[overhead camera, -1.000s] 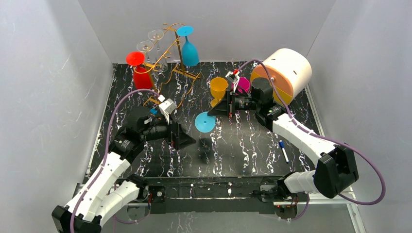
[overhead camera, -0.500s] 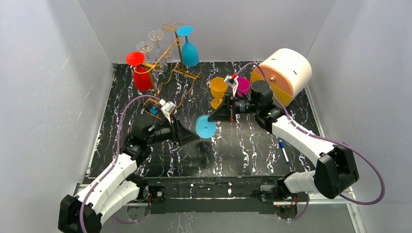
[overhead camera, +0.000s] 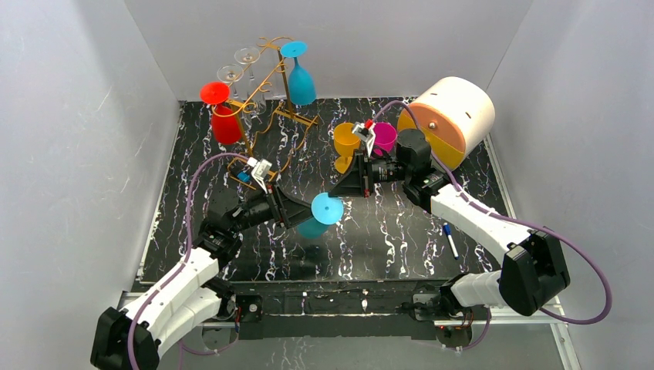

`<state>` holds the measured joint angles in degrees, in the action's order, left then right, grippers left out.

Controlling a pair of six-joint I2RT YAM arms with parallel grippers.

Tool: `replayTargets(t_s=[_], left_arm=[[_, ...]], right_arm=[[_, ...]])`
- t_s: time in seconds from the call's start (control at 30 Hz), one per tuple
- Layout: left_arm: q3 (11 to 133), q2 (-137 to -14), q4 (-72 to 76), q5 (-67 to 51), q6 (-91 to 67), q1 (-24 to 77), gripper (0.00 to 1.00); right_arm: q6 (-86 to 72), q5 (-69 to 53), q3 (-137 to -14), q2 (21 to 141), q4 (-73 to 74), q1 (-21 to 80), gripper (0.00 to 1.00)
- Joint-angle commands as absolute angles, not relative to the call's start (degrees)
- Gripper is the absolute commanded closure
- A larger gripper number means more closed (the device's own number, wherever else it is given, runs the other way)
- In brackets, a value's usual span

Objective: Take the wine glass off the wine glass rack
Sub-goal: Place the wine glass at the center of the board.

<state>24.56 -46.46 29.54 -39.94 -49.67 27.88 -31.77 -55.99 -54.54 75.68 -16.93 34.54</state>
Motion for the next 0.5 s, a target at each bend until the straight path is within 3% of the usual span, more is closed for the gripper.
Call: replayTargets(t_s=[0.0,0.3,0.47], left_arm=[[24.5,-45.2,30.2,-41.2,-49.7,28.3,0.39],[31.7,-43.2,3.1,-31.8,-33.3,28.3,0.29],[32.2,-43.7,2.2,-33.8,-32.1,28.3,0.27]], right_arm=[[-29.3,-52.8,-56.2,75.0,-17.4,34.6,0.99],[-27.5,-45.1,-54.6,69.9,-16.6,34.7,0.99],[-27.0,-40.1,-53.4,67.2,-16.2,34.7,0.99]])
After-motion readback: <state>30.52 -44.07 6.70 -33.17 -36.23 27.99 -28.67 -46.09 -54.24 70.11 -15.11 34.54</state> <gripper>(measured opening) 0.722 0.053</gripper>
